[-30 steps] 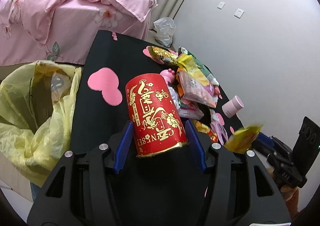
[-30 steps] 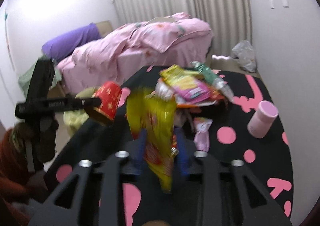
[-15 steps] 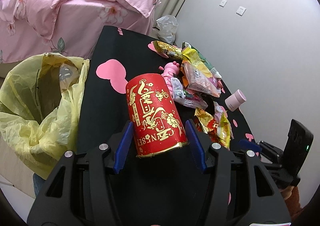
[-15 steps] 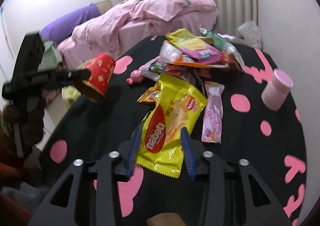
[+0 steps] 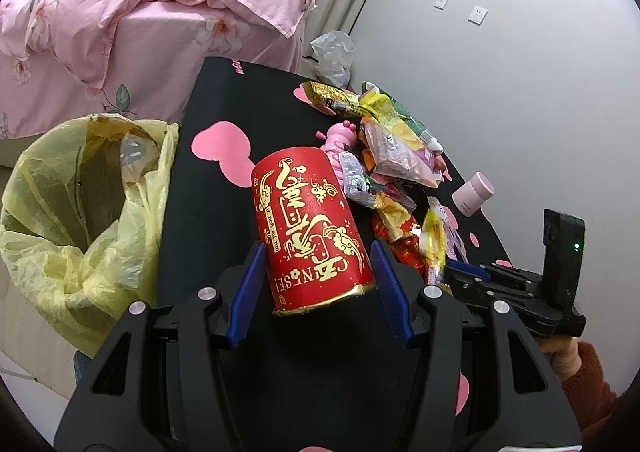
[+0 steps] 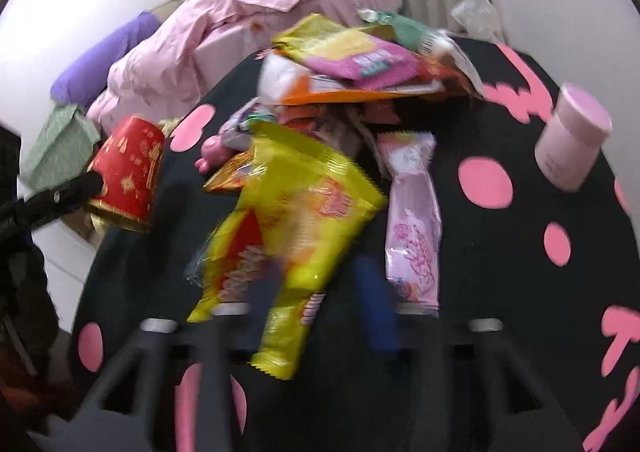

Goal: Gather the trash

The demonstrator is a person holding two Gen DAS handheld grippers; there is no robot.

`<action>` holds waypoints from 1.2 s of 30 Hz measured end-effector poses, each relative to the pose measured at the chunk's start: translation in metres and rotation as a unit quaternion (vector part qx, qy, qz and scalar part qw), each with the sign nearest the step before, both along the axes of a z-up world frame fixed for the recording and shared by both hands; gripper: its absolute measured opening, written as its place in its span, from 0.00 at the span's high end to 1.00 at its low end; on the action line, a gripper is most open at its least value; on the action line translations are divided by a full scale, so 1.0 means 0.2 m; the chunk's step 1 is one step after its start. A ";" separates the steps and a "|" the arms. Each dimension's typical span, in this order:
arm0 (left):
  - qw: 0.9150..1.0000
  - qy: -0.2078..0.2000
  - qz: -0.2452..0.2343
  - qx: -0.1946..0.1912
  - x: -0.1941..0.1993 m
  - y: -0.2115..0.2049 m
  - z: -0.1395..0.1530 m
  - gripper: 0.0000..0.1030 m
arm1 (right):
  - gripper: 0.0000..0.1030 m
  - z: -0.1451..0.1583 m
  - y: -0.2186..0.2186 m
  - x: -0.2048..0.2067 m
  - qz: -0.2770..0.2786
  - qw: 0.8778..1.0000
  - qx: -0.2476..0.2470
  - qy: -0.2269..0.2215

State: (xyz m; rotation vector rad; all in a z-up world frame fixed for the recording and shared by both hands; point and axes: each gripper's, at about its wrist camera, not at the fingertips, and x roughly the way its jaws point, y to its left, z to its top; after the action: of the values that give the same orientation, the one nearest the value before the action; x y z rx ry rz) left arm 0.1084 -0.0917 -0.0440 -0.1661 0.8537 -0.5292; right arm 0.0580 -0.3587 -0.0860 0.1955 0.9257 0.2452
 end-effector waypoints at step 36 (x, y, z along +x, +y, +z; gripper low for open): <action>0.999 0.013 0.006 -0.032 -0.09 0.12 -0.03 0.49 | 0.93 0.13 0.15 -0.10 0.003 0.996 -0.084 -0.020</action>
State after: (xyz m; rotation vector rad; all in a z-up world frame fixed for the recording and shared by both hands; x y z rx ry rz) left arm 0.0912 -0.0671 -0.0490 -0.2368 0.8610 -0.5437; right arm 0.0373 -0.3288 -0.0591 0.0316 0.9033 0.1757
